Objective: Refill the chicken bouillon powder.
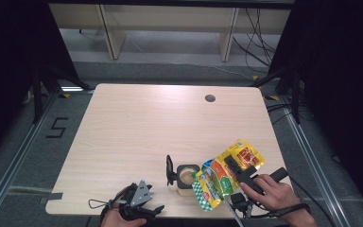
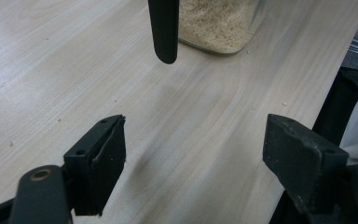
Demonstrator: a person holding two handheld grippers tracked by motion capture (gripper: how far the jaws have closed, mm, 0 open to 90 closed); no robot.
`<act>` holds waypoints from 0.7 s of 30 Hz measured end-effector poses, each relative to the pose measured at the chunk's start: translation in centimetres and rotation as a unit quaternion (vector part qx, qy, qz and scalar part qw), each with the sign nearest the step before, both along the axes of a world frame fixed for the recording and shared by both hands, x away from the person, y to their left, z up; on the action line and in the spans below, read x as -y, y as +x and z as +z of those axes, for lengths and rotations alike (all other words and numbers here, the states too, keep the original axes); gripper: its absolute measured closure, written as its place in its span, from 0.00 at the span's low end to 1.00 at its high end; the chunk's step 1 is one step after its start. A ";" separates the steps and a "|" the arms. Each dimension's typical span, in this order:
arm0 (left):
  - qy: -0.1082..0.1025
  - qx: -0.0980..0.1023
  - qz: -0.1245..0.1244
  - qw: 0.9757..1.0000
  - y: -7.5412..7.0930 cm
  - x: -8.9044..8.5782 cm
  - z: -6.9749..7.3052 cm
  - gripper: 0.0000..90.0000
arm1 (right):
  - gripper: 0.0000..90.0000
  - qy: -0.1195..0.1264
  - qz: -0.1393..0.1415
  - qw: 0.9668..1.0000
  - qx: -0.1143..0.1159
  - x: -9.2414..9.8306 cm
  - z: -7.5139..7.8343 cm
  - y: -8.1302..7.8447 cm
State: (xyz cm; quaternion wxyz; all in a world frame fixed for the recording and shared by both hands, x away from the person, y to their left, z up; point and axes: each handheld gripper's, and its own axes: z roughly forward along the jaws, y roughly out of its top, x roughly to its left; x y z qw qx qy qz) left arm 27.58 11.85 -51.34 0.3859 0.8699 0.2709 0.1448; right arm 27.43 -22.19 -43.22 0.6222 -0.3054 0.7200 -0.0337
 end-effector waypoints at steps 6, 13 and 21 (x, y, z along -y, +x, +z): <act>0.004 0.001 -0.002 1.000 0.1 -0.1 0.0 0.24 | 0.50 -0.002 0.000 1.000 0.005 0.0 0.0 0.0; -0.001 0.000 -0.001 1.000 0.0 0.0 0.0 0.24 | 0.51 -0.017 0.008 1.000 0.015 -0.3 0.1 -0.3; 0.005 0.000 -0.002 1.000 0.0 -0.1 0.0 0.24 | 0.52 -0.012 0.008 1.000 0.016 -0.3 0.0 -0.3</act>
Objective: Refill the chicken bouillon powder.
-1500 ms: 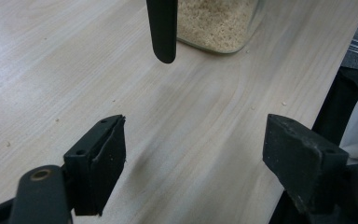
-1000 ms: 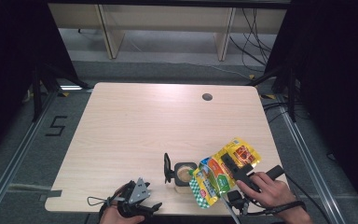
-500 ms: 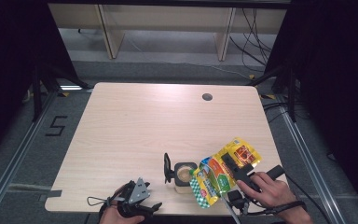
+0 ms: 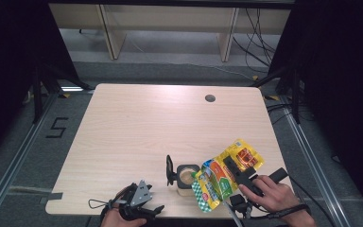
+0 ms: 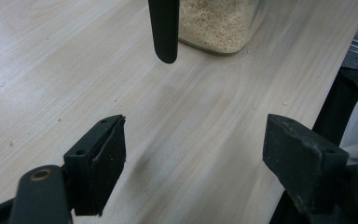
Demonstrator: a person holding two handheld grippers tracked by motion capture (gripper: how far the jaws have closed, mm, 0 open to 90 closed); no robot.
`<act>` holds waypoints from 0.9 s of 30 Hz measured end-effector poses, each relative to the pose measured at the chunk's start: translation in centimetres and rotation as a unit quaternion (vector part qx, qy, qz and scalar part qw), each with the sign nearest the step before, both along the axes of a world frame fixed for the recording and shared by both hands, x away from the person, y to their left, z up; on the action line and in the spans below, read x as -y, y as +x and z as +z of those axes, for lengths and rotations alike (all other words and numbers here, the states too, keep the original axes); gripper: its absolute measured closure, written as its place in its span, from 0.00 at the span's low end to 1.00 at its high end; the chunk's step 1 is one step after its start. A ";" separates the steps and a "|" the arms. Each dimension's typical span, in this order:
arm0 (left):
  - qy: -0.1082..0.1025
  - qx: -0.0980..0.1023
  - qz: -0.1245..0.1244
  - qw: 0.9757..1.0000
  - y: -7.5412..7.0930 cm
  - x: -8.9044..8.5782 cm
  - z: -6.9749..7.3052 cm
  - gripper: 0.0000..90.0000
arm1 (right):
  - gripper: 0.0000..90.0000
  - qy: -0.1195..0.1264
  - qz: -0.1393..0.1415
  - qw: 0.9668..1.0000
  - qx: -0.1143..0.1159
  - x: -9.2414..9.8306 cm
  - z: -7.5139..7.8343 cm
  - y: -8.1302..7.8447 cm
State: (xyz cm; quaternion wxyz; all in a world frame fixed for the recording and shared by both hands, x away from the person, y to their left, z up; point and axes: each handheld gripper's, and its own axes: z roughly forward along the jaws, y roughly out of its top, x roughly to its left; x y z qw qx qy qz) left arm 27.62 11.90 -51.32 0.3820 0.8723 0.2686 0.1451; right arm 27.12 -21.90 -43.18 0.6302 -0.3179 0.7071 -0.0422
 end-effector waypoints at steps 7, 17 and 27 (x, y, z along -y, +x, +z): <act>-0.001 0.000 0.001 1.000 0.0 0.0 0.0 0.24 | 0.52 -0.001 0.001 1.000 -0.001 -0.1 0.1 -0.1; -0.001 0.000 0.001 1.000 0.0 0.0 0.0 0.24 | 0.53 0.000 0.004 1.000 -0.011 0.0 0.1 0.0; -0.006 0.000 0.001 1.000 0.0 0.0 0.0 0.24 | 0.54 0.009 0.005 1.000 -0.020 0.2 0.1 0.2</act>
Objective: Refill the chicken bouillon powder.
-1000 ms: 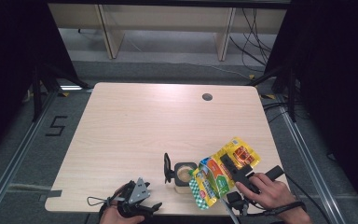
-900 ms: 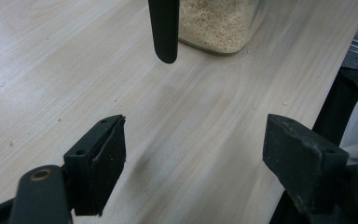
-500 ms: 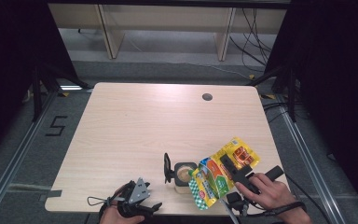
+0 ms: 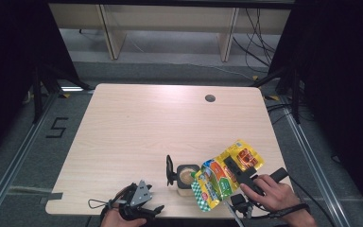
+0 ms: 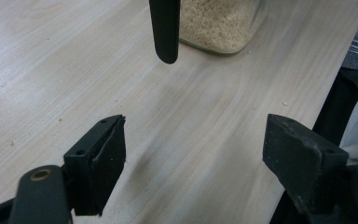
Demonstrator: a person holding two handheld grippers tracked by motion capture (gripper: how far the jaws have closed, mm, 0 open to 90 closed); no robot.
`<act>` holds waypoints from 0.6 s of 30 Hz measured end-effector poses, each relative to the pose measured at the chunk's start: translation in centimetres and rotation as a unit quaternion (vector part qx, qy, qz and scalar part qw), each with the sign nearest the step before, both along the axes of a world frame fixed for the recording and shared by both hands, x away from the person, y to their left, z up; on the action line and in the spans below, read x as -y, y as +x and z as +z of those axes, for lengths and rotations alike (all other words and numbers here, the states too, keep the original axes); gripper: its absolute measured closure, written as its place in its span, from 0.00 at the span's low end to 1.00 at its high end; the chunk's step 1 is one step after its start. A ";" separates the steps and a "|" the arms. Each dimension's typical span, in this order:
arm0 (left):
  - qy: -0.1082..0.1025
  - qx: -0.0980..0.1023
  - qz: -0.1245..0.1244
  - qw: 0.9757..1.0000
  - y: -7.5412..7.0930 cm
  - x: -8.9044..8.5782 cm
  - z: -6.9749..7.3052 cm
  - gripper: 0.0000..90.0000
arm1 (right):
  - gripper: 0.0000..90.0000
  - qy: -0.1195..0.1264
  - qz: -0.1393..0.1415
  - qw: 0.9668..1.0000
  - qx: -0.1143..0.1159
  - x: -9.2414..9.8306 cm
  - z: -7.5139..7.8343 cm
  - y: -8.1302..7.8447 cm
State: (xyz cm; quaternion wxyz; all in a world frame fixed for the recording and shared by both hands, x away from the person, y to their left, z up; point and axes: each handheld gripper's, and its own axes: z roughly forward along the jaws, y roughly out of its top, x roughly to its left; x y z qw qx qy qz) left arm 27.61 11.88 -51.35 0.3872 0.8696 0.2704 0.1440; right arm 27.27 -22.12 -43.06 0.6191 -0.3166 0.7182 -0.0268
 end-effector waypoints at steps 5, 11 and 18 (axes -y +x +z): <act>0.000 0.000 0.000 1.000 0.0 0.0 0.0 0.24 | 0.55 0.009 -0.003 1.000 -0.002 0.1 0.0 0.0; 0.000 0.000 0.000 1.000 0.0 0.0 0.0 0.24 | 0.55 0.008 0.003 1.000 -0.005 0.1 0.0 0.0; 0.000 0.002 0.000 1.000 0.0 0.0 0.0 0.24 | 0.56 0.017 0.002 1.000 -0.010 0.3 0.0 0.1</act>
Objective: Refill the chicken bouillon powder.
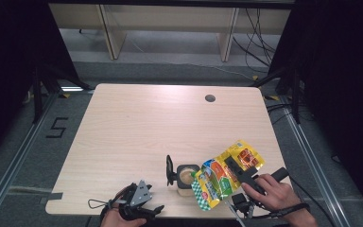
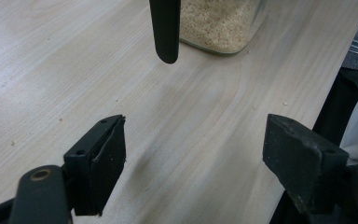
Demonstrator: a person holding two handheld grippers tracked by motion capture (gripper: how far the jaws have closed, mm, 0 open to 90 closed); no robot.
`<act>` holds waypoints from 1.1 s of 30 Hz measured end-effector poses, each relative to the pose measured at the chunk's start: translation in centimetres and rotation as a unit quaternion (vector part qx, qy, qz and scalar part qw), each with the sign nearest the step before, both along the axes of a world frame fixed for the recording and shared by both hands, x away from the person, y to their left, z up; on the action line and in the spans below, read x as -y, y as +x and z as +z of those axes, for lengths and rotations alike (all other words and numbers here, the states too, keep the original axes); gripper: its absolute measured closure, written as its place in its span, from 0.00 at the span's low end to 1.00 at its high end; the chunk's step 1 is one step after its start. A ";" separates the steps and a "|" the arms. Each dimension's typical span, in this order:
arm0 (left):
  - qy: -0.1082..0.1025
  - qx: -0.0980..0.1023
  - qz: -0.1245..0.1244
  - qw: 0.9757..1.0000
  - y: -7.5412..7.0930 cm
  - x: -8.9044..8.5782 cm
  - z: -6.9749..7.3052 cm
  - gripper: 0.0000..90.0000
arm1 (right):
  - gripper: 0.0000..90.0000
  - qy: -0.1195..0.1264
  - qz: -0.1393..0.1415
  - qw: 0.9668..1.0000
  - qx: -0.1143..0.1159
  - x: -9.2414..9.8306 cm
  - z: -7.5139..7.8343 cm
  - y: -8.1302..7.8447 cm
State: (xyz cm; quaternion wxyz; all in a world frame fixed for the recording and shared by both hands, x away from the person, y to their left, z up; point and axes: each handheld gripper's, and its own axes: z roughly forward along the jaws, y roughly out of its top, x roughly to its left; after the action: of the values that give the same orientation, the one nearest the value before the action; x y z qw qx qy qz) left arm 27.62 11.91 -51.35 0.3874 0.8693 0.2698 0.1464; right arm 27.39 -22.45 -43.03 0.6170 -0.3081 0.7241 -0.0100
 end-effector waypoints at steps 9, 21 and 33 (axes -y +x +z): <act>-0.001 -0.002 -0.001 1.000 0.0 0.0 0.0 0.24 | 0.56 0.003 0.002 1.000 -0.001 0.0 0.2 -0.1; -0.002 -0.001 0.000 1.000 0.0 0.0 0.0 0.24 | 0.56 0.003 0.002 1.000 -0.002 0.0 0.2 -0.1; -0.003 -0.001 0.000 1.000 0.0 0.0 0.0 0.24 | 0.56 0.003 0.002 1.000 -0.004 0.0 0.1 -0.1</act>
State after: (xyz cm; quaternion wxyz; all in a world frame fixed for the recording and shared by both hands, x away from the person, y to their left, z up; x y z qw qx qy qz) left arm 27.65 11.93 -51.36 0.3898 0.8683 0.2708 0.1443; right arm 27.32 -22.44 -42.93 0.6148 -0.3080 0.7260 -0.0057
